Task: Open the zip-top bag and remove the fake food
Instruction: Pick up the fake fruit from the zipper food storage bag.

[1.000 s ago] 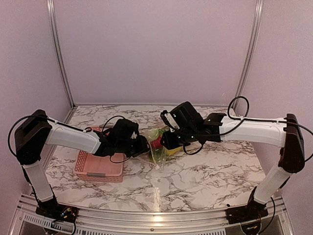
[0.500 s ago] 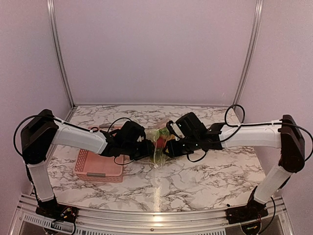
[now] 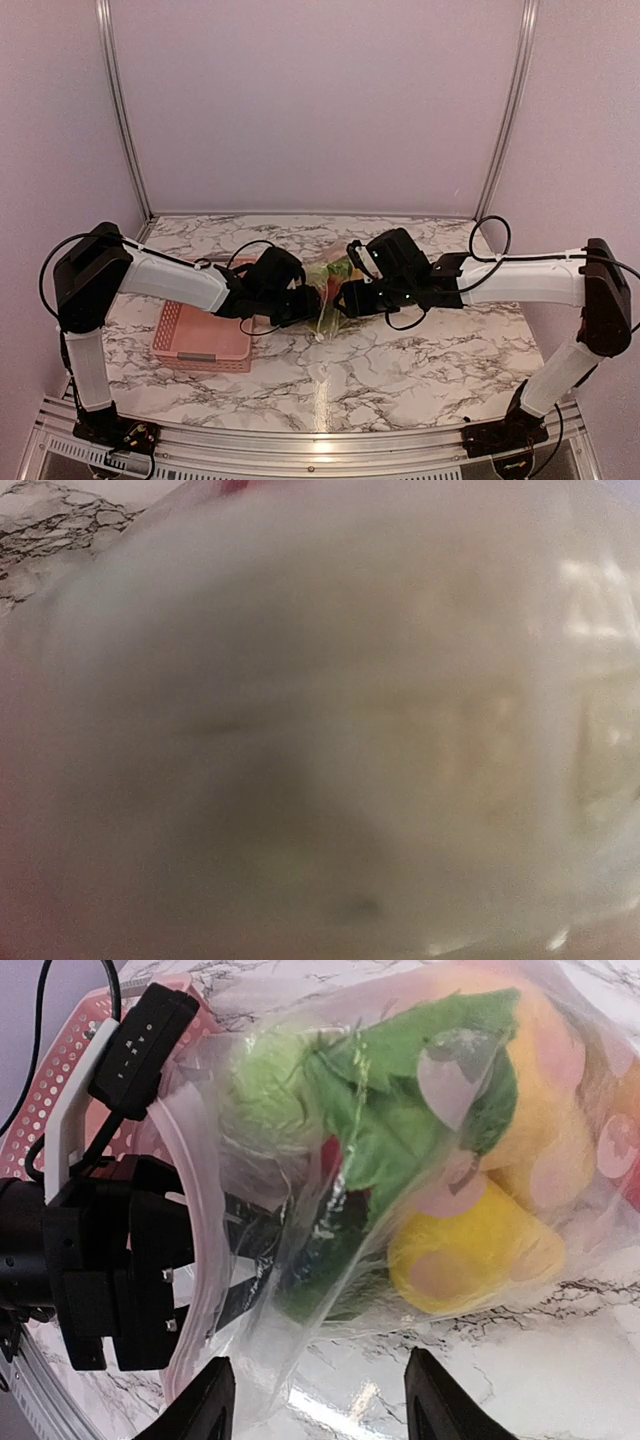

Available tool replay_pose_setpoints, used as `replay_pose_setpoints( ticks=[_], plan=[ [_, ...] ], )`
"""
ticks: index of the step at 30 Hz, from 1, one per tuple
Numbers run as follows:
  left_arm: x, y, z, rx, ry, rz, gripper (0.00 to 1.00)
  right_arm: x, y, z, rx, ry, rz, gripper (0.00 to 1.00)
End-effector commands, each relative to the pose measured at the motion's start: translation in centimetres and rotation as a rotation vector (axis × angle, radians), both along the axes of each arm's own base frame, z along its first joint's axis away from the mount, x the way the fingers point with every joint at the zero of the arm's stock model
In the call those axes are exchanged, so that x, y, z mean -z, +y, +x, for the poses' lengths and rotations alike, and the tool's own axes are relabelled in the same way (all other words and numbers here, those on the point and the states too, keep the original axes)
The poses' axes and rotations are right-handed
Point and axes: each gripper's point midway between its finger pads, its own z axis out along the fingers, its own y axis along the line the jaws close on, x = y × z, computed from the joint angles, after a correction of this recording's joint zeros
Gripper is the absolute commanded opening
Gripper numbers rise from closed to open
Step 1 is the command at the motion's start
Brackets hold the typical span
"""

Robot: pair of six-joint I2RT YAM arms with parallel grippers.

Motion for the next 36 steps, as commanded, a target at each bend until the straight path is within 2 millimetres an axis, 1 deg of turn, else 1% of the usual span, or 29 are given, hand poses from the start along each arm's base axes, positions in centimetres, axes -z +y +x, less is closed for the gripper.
replay_pose_setpoints(
  ticks=[1,5,11,14,16,18,20,24,28,33,36],
  plan=[
    [1.4,-0.2,-0.6,0.025,0.022,0.041,0.58,-0.9,0.4,0.8,0.023,-0.027,0.03,0.57],
    [1.6,-0.3,-0.5,0.028,0.024,0.045,0.6,-0.1,0.8,1.4,0.025,-0.019,0.006,0.58],
    [1.8,-0.4,-0.7,0.034,0.028,0.048,0.61,2.1,1.7,1.9,0.019,0.011,-0.004,0.57],
    [1.8,-0.2,-0.7,0.031,0.027,0.051,0.61,3.1,1.2,2.3,0.043,0.016,-0.014,0.53],
    [1.8,-0.1,-0.7,0.031,0.028,0.054,0.61,3.8,0.7,2.6,0.062,0.02,-0.016,0.45],
    [1.9,-0.1,-0.7,0.03,0.028,0.055,0.61,4.6,0.2,2.7,0.076,0.029,-0.027,0.3],
    [1.9,-0.1,-0.7,0.03,0.027,0.055,0.61,5.3,-0.1,2.8,0.083,0.034,-0.042,0.17],
    [1.7,-0.3,-0.4,0.032,0.019,0.055,0.67,6.7,-0.5,2.7,0.086,0.046,-0.084,0.0],
    [2.2,0.1,-0.4,0.035,0.026,0.098,0.71,7.7,-1.3,2.5,0.097,0.051,-0.116,0.0],
    [2.7,0.0,-0.1,0.042,0.026,0.124,0.76,8.7,-1.5,2.3,0.093,0.063,-0.131,0.0],
    [3.4,-0.1,0.0,0.049,0.034,0.148,0.79,9.1,-1.2,2.2,0.082,0.069,-0.129,0.0]
  ],
)
